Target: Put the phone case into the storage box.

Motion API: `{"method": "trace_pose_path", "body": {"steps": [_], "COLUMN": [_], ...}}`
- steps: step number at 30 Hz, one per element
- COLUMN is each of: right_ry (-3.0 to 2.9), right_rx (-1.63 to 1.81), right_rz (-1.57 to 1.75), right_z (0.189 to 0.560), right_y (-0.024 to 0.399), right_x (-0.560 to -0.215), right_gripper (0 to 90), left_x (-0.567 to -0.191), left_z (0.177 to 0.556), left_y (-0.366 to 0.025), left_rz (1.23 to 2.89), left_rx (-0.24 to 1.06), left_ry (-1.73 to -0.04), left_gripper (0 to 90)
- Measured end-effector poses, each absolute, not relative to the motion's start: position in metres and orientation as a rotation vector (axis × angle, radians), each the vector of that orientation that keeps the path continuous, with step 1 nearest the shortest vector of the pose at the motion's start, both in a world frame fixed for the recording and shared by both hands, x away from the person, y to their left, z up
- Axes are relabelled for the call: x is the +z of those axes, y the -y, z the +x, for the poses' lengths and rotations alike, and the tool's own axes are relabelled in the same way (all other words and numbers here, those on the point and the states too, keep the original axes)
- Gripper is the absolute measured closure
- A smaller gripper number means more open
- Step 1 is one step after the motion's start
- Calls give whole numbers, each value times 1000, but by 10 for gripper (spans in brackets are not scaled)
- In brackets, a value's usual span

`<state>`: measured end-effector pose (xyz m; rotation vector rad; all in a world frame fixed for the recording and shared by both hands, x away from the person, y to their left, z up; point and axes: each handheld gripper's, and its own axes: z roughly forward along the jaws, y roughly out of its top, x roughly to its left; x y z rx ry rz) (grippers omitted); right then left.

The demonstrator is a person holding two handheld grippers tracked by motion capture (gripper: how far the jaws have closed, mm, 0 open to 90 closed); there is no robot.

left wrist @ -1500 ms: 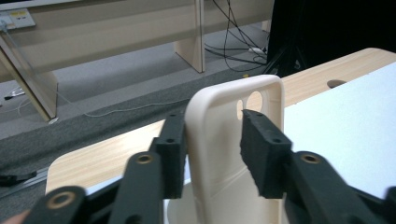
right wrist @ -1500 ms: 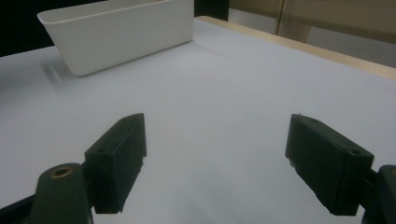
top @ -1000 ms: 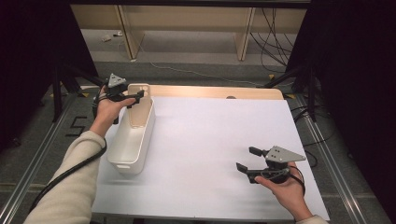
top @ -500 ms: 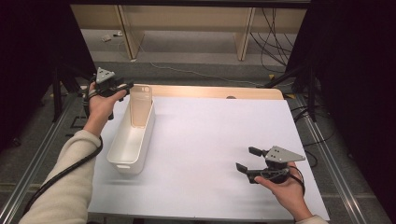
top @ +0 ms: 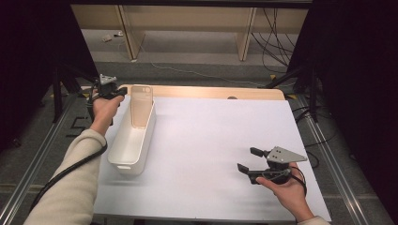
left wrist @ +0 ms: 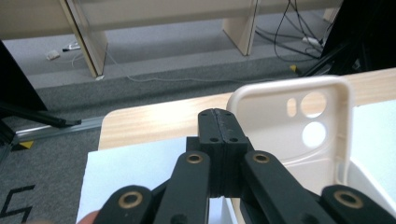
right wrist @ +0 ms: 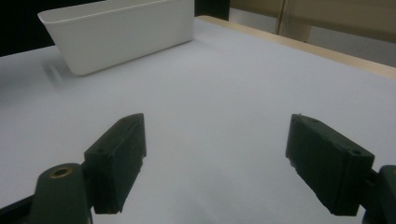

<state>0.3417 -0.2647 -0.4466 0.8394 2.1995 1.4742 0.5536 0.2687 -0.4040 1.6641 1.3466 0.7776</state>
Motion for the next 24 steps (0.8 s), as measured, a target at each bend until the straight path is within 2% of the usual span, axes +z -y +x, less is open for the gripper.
{"method": "trace_pose_path", "body": {"steps": [24], "right_ry": [-2214], "right_rx": [1481], "right_rz": [857], "right_z": [341], "right_y": [265], "right_x": [-447], "right_gripper": [214], "left_x": [-413], "left_z": [563], "left_y": [-265], "left_rz": [1730], "left_rx": [758], "left_ry": [-1334], "left_gripper": [896]}}
